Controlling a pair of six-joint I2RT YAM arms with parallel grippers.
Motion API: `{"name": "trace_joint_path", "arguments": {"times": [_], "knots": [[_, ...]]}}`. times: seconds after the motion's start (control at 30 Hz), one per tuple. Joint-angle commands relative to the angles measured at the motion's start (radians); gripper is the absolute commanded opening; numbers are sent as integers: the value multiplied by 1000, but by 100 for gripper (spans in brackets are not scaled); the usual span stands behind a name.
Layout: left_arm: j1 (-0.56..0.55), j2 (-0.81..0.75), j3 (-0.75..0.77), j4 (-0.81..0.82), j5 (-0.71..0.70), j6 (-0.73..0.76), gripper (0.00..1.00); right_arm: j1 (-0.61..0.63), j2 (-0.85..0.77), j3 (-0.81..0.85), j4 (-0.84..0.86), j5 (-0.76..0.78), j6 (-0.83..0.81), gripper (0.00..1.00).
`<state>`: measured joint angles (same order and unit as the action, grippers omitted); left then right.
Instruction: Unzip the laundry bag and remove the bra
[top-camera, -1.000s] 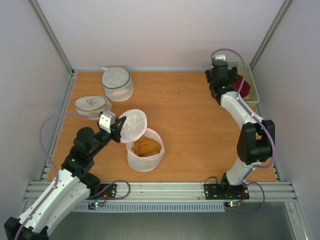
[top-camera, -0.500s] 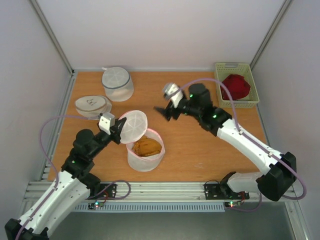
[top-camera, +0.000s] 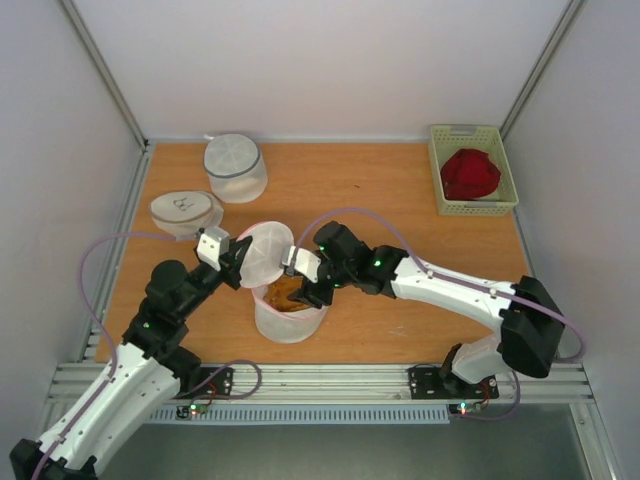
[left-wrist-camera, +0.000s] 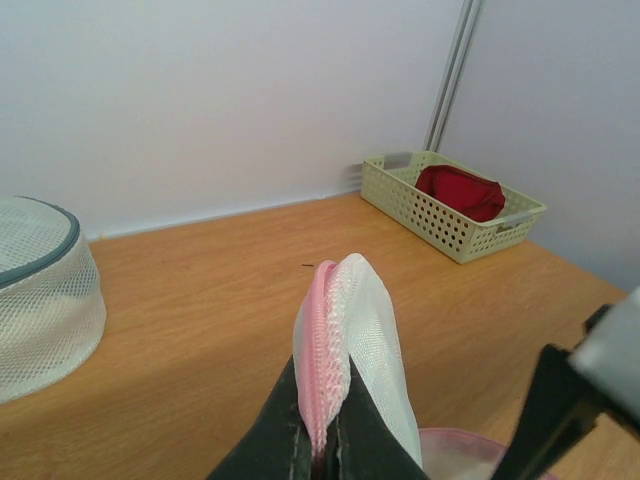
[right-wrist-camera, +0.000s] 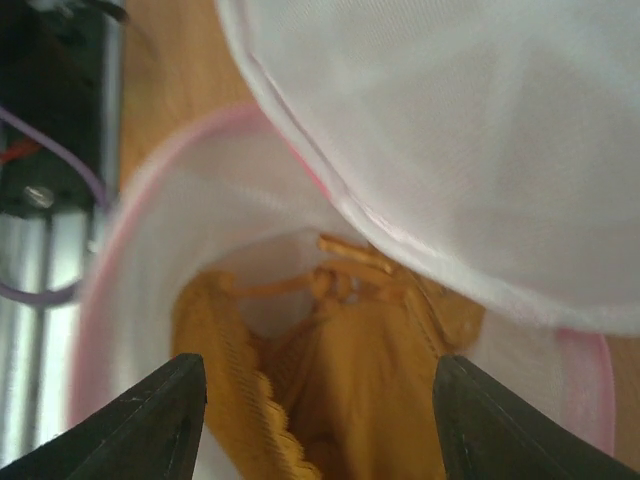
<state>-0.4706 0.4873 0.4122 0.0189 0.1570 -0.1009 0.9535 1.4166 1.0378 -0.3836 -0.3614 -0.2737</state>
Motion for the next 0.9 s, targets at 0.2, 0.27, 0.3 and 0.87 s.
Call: {"name": "trace_joint_path", "arguments": {"times": [0.2, 0.27, 0.3, 0.87], "knots": [[6, -3, -4, 70, 9, -2, 1, 5, 144, 43, 4, 250, -74, 69], [7, -2, -4, 71, 10, -4, 1, 5, 175, 50, 7, 234, -88, 69], [6, -1, -3, 70, 9, -4, 1, 7, 187, 51, 8, 227, -94, 69], [8, 8, -3, 68, 3, -1, 1, 33, 325, 34, 40, 219, -114, 2]]}}
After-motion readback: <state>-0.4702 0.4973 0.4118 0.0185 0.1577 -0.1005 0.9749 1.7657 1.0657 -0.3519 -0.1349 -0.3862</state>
